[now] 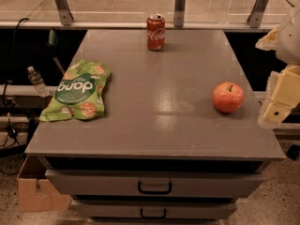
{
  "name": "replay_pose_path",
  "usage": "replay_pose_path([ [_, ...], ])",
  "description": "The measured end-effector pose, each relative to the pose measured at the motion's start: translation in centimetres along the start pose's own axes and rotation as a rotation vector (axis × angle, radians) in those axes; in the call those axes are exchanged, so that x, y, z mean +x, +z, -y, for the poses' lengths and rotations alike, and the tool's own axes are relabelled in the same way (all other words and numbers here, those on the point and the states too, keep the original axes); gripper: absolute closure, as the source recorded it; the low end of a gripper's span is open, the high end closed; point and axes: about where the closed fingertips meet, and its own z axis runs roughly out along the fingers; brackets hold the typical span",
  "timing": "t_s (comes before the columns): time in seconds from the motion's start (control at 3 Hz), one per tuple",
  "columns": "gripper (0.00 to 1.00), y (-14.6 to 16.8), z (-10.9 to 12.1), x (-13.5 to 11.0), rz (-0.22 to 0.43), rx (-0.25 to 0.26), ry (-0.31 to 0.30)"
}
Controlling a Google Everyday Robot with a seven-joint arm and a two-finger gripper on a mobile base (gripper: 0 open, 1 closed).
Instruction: Move coke can near apple
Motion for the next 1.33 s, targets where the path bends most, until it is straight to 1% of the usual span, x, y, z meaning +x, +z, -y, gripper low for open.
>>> replay_pose_path([
  [0.33,0.0,0.0,0.0,0.0,0.0,0.0,0.0],
  [0.67,0.0,1.6,2.6,-0.8,0.06,0.018,0.012],
  [1.0,0.0,5.0,8.4,-3.0,0.176,0.036,0.045],
  [1.33,0.0,7.9,14.1,-7.7,0.294,0.068,0.057],
])
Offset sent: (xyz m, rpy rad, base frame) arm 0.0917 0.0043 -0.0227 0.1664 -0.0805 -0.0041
